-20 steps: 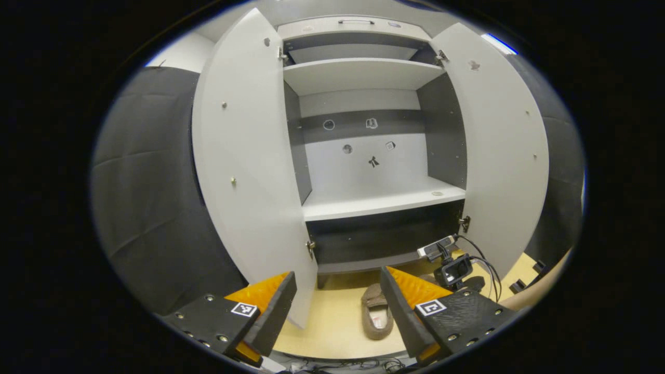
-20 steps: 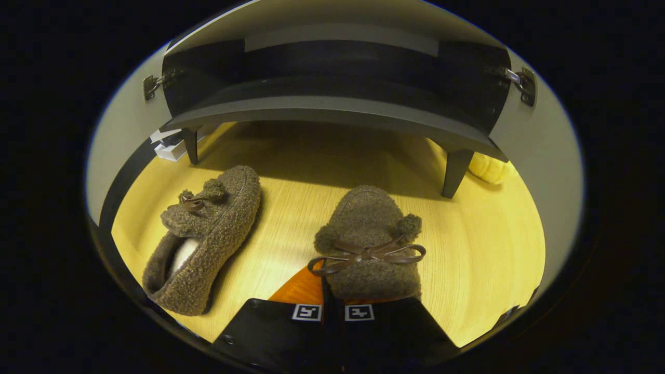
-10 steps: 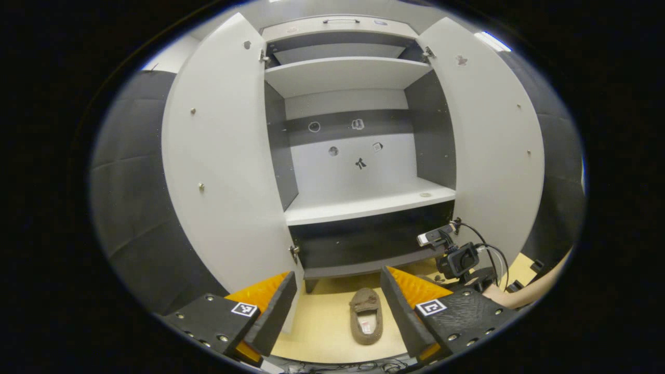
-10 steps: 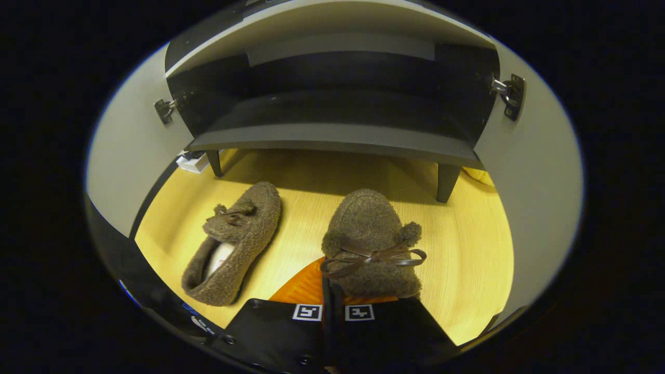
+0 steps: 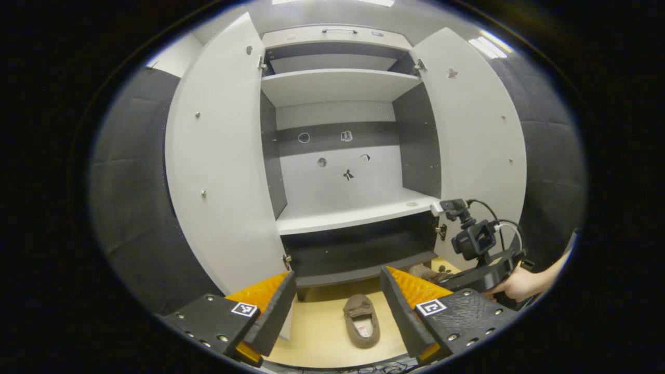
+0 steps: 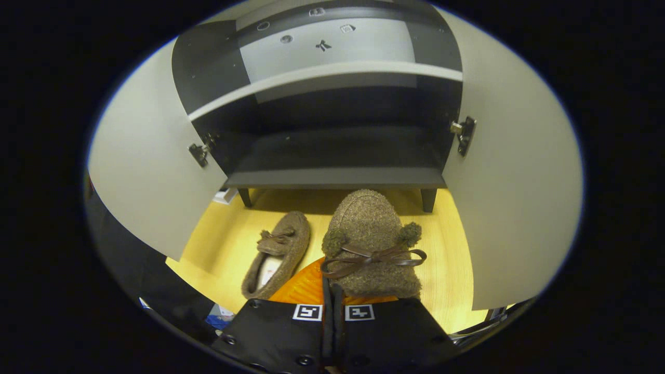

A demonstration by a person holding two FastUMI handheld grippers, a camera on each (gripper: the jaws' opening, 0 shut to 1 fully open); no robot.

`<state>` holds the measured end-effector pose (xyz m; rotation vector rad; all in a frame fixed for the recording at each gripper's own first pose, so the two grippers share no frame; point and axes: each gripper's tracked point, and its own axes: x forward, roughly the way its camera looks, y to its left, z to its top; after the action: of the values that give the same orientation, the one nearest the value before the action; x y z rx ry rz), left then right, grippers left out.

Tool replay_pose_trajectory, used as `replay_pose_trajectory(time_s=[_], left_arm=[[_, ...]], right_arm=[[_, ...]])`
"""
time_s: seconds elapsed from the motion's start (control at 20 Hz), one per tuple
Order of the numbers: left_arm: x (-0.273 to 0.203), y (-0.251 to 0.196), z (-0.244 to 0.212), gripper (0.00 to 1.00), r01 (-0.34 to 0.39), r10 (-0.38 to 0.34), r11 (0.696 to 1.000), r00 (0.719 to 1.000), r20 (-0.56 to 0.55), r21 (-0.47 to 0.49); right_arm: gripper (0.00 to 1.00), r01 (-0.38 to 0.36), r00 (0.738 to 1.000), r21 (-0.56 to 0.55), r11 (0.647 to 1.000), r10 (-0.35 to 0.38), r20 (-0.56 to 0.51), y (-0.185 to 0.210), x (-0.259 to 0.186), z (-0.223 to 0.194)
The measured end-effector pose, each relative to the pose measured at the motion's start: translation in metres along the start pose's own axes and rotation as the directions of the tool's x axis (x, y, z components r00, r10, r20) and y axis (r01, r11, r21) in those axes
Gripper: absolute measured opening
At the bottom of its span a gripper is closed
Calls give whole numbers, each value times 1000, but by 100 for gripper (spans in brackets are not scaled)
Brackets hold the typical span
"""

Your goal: Grab one shoe with the right hand and put it into the shoe cabinet, grab the other shoe with the left hand and put it into the shoe cabinet; then close the right door with the right hand and the left door with the left hand.

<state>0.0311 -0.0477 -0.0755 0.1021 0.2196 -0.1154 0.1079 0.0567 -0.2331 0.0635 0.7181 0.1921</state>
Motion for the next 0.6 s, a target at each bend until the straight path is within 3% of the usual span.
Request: replay_pose_trajectory(time_s=[0.1,0.15,0.2,0.4,0.6], left_arm=[[-5,5,-2,94,28,-28,1000,999,21,12],[-7,6,-5,100,45,-45,999,999,28,9],[-8,6,-10,94,64,-64,998,998,27,-1],[-18,11,-28,91,114,-114,993,993,20,-36],[-21,17,-31,94,135,-134,990,990,36,-43]], right_arm=[[0,18,999,-6,1000,-18,49,5,-23,16],[2,25,997,-8,1000,-24,77,10,-35,27],[2,27,994,-9,1000,-26,104,15,-47,37],[0,25,977,-13,1000,-22,212,37,-89,87],[2,18,947,-20,1000,-11,322,49,-118,143]])
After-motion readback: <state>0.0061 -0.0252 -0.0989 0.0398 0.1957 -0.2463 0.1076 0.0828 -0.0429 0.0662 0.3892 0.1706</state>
